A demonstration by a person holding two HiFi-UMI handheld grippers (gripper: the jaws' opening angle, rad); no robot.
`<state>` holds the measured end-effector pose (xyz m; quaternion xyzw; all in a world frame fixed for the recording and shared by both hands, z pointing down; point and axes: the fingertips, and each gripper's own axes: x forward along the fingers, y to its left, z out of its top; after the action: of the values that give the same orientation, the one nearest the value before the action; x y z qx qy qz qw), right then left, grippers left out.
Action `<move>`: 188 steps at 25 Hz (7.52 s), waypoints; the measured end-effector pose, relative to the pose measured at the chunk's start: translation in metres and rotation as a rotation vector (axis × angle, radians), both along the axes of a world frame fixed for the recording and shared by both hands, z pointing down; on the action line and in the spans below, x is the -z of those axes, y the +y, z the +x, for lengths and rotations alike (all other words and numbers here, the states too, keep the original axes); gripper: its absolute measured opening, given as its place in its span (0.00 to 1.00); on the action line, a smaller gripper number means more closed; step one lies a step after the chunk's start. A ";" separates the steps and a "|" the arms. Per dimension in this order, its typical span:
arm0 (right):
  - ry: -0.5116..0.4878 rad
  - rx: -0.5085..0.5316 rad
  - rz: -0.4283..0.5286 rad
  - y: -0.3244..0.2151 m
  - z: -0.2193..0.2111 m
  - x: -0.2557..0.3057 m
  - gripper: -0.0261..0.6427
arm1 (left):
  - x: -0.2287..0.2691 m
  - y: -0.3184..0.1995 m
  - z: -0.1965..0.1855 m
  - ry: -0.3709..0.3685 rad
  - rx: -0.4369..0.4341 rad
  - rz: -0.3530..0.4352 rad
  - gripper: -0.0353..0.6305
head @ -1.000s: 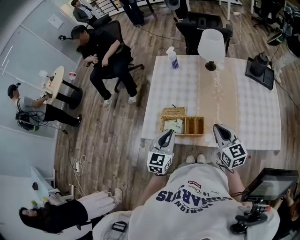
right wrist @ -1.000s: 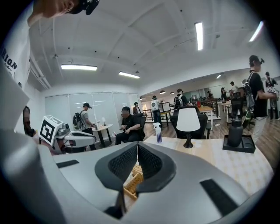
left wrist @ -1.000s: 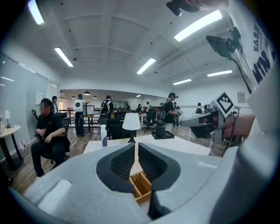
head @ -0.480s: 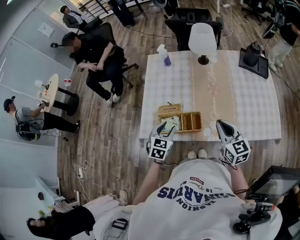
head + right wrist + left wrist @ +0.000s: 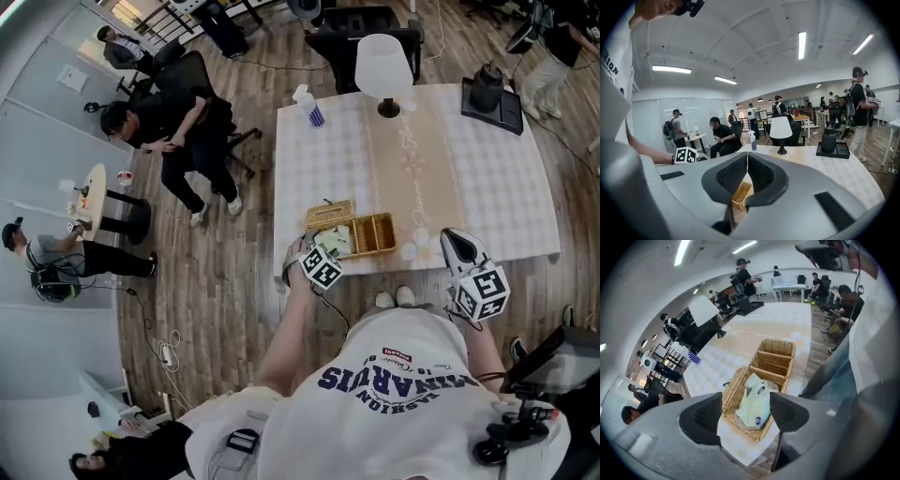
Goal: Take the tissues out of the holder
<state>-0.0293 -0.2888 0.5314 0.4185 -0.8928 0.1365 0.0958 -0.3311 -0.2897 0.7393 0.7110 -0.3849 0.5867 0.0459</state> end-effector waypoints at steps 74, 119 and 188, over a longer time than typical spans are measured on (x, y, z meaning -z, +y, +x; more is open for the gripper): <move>-0.017 -0.066 -0.043 0.002 0.009 -0.017 0.05 | 0.262 -0.020 0.026 -0.264 -0.304 -0.066 0.06; -0.021 -0.743 -0.053 0.146 0.237 -0.018 0.05 | 0.231 -0.032 0.332 -0.207 -0.939 -0.001 0.06; 0.006 -0.660 -0.087 0.125 0.235 -0.013 0.05 | -0.109 -0.047 0.346 -0.077 -0.782 0.024 0.58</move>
<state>0.2060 -0.1641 0.5446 0.6809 -0.7022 0.1970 0.0669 0.0153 -0.3364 0.8481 0.7821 -0.0930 0.5816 -0.2037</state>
